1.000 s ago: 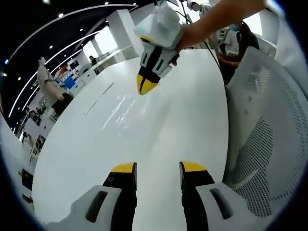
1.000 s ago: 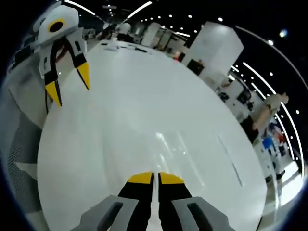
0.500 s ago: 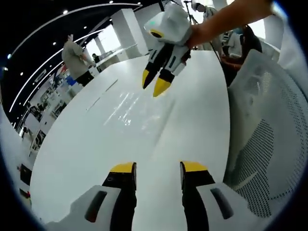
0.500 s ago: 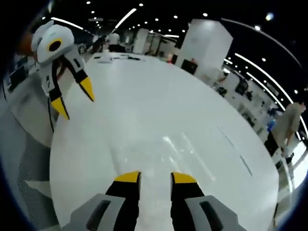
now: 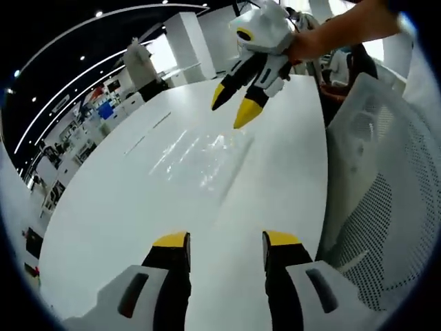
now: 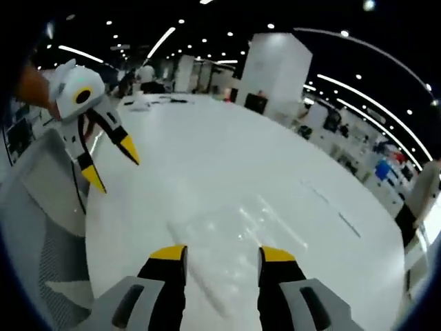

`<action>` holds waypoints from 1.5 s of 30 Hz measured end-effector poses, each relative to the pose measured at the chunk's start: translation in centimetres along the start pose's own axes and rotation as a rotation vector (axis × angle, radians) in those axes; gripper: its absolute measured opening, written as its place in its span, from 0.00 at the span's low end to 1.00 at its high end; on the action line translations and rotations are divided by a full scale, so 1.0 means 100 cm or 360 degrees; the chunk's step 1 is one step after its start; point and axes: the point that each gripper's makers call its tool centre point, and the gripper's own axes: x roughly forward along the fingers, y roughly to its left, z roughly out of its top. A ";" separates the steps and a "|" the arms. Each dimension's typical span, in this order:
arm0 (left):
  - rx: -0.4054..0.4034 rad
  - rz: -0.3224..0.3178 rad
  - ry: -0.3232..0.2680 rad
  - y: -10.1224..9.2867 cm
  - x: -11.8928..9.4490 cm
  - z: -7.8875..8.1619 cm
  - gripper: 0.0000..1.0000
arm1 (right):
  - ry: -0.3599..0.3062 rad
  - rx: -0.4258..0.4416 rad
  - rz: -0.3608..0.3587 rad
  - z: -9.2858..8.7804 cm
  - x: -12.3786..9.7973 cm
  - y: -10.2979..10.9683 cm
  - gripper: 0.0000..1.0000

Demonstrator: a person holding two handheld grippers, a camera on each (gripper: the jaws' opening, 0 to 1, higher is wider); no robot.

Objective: Open the resealable bag by pulling the two sides of the seal apart until the entire bag opening is separated and visibly accessible.

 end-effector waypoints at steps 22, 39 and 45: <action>-0.0223 0.0073 -0.0049 0.006 -0.003 0.001 0.63 | -0.0160 0.0440 -0.0120 -0.010 -0.032 0.000 0.70; -0.0457 0.0087 -0.0100 0.002 -0.006 -0.003 0.85 | -0.0181 0.0557 -0.0159 -0.029 -0.048 0.016 0.84; -0.0505 0.0090 -0.0088 0.000 -0.005 -0.008 0.92 | -0.0170 0.0573 -0.0184 -0.041 -0.056 0.023 0.85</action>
